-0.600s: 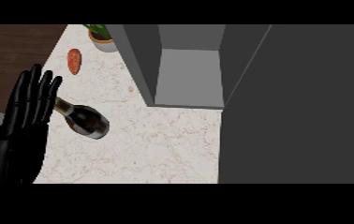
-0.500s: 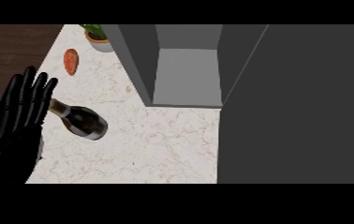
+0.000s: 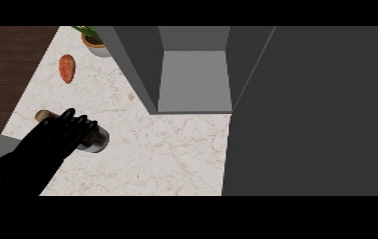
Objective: Pick up the wine, place it into the cabinet and close the cabinet
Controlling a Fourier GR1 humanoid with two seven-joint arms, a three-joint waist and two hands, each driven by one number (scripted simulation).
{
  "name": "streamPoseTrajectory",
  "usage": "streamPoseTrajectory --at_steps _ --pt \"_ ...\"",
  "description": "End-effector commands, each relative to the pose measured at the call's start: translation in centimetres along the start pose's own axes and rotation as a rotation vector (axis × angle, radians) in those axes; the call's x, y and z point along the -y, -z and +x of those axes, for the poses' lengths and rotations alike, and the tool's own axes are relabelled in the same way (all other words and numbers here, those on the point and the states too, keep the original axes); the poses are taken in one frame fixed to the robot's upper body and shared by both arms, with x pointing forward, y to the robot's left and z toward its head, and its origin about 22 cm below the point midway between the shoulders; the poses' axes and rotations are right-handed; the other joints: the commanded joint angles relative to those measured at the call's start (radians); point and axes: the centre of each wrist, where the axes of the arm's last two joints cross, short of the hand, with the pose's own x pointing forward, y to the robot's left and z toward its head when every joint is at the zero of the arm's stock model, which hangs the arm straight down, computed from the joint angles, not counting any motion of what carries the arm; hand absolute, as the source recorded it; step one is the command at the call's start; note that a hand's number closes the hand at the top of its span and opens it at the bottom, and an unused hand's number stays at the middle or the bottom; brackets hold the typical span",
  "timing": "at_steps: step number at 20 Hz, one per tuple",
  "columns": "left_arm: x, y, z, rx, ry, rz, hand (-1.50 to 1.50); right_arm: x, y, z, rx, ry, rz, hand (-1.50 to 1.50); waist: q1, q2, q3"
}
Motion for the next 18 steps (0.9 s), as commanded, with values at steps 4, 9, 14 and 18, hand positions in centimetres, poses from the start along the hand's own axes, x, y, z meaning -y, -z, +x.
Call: streamPoseTrajectory --at_steps 4,9,14,18 --pt "-3.0 -2.1 4.2 -0.022 -0.157 -0.125 -1.50 -1.1 -1.5 5.3 -0.001 0.049 0.069 -1.50 0.008 0.002 0.002" --pt "-2.0 -2.6 8.2 -0.030 -0.188 -0.143 -1.50 -1.1 -2.9 6.0 -0.045 0.046 0.079 -1.50 0.011 0.001 0.003" --pt "-0.9 -3.8 9.0 -0.024 -0.197 -0.119 -1.50 -1.0 -0.9 6.8 -0.029 0.028 0.070 -1.50 0.016 0.003 0.003" --pt "-1.4 -4.8 9.4 -0.008 -0.167 -0.123 -1.50 -1.7 -2.6 8.5 -0.030 0.063 0.041 -1.50 0.012 0.001 0.003"
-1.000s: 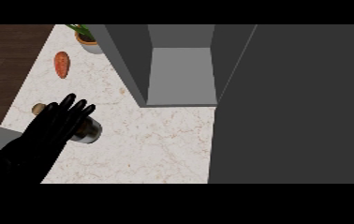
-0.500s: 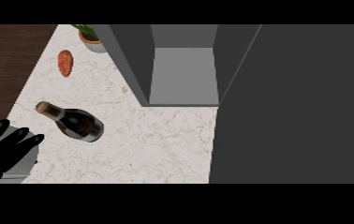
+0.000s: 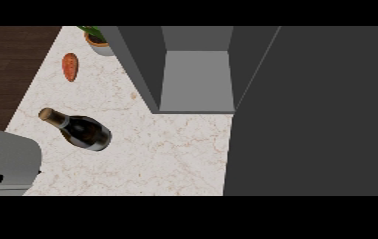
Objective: Pick up the wine, place it into the cabinet and close the cabinet
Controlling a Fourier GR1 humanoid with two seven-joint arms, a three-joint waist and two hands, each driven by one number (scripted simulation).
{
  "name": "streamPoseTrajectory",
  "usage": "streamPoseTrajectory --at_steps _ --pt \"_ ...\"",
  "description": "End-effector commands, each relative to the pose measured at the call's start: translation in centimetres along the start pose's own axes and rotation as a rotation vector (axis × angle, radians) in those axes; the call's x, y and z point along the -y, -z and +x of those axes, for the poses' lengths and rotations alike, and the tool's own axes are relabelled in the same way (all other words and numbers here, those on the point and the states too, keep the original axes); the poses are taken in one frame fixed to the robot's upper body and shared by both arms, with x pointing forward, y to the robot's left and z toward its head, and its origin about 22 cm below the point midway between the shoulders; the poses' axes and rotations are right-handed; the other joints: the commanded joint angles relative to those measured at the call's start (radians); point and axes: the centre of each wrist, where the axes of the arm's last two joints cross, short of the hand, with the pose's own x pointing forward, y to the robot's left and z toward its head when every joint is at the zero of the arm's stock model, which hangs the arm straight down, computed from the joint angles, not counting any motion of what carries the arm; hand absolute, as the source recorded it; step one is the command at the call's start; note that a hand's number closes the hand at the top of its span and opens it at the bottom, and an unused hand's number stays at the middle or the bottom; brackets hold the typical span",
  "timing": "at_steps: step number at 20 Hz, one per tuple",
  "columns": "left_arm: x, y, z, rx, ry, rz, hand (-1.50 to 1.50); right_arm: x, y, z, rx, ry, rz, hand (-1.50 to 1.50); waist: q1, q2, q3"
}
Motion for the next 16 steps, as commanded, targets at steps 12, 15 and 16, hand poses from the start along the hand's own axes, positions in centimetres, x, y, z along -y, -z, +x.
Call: streamPoseTrajectory --at_steps 12,15,16 --pt "0.3 -1.8 1.7 -0.018 -0.009 0.142 -1.50 0.9 1.3 2.8 0.035 -0.003 -0.015 -1.50 0.001 0.002 0.000" --pt "0.0 -1.9 1.3 -0.055 -0.033 0.183 -1.50 -1.0 -0.5 2.4 0.030 0.032 0.015 -1.50 -0.005 0.001 0.000" --pt "-1.2 -0.8 3.1 -0.056 -0.011 0.203 -1.50 -1.1 0.1 2.5 0.016 0.018 0.012 -1.50 -0.008 0.002 0.000"
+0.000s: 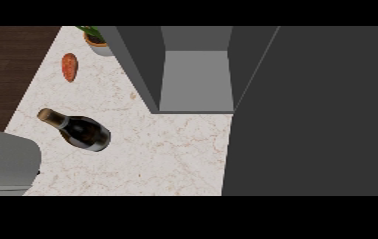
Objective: Pick up the wine, place it into the cabinet and close the cabinet
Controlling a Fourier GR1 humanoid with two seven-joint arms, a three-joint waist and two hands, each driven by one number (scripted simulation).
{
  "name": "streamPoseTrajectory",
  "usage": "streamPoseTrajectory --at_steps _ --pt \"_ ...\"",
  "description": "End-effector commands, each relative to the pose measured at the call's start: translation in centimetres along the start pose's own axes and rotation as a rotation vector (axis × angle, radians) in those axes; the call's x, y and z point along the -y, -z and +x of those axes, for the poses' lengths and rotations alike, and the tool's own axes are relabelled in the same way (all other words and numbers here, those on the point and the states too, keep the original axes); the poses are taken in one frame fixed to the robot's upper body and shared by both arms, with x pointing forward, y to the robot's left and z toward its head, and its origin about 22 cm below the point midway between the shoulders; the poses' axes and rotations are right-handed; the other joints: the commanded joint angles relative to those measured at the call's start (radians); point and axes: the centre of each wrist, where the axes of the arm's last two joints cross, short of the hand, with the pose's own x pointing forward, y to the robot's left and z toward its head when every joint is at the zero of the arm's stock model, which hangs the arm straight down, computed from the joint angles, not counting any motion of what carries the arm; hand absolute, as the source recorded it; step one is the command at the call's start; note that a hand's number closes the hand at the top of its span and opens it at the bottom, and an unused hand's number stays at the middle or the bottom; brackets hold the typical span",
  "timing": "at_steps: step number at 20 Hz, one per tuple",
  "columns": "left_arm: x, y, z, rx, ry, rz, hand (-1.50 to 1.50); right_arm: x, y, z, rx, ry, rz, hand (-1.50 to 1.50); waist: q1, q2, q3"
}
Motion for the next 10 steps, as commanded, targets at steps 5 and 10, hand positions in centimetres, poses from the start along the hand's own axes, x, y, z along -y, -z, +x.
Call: streamPoseTrajectory --at_steps 5,10 --pt "-3.7 1.4 0.4 0.002 0.038 0.118 -1.50 0.1 -0.5 2.6 0.040 0.000 0.010 -1.50 -0.007 0.002 0.000" --pt "-7.2 -0.5 -1.8 0.003 0.080 0.158 -1.50 -0.5 0.1 2.7 0.028 0.002 0.014 -1.50 -0.005 0.002 -0.001"
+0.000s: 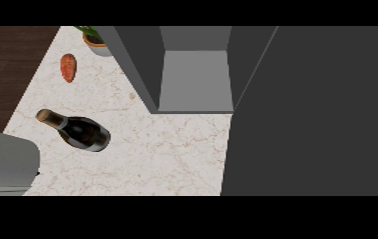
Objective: Pick up the wine, place it into the cabinet and close the cabinet
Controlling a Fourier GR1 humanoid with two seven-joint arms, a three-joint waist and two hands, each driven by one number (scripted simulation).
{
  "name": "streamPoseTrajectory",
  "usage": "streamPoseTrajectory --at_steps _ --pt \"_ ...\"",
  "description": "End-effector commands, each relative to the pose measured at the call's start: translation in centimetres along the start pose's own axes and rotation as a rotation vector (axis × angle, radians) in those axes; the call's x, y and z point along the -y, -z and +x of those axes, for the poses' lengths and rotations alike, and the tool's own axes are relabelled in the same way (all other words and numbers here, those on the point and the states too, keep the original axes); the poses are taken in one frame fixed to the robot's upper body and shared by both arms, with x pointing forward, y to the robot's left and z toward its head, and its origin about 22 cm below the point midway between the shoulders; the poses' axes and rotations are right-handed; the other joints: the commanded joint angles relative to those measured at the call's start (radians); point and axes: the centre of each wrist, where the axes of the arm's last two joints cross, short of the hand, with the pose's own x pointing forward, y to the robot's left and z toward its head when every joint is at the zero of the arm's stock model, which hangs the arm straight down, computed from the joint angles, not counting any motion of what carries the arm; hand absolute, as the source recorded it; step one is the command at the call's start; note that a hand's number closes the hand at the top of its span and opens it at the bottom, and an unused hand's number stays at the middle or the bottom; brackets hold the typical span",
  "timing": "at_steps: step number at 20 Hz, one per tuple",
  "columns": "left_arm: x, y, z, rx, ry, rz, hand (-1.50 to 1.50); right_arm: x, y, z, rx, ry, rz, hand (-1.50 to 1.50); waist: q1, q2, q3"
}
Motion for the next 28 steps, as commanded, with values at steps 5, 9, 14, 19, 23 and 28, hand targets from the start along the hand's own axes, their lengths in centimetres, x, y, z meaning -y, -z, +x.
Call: streamPoseTrajectory --at_steps 5,9,14,19,23,28 --pt "-4.2 -1.5 -2.5 -0.012 0.037 0.135 -1.50 -0.5 -1.0 2.1 0.036 0.042 0.016 -1.50 0.002 0.000 -0.001" --pt "-6.6 1.4 -4.5 -0.032 0.091 0.143 -1.50 0.1 0.1 1.7 0.039 0.040 0.025 -1.50 -0.005 0.002 0.000" --pt "-9.1 2.1 -6.6 -0.064 0.104 0.159 -1.50 -0.5 -0.4 1.9 0.035 0.044 0.034 -1.50 -0.007 0.002 0.000" --pt "-10.8 2.1 -6.9 -0.127 0.098 0.187 -1.50 -0.9 -1.2 2.6 0.038 0.038 0.034 -1.50 -0.007 0.000 0.000" --pt "-10.9 2.3 -11.1 -0.153 0.114 0.174 -1.50 -0.5 0.3 1.9 0.017 0.030 0.016 -1.50 -0.012 0.003 -0.001" --pt "-12.9 -0.1 -14.1 -0.208 0.086 0.181 -1.50 -0.5 0.4 1.6 0.047 0.041 0.025 -1.50 -0.012 0.005 -0.002"
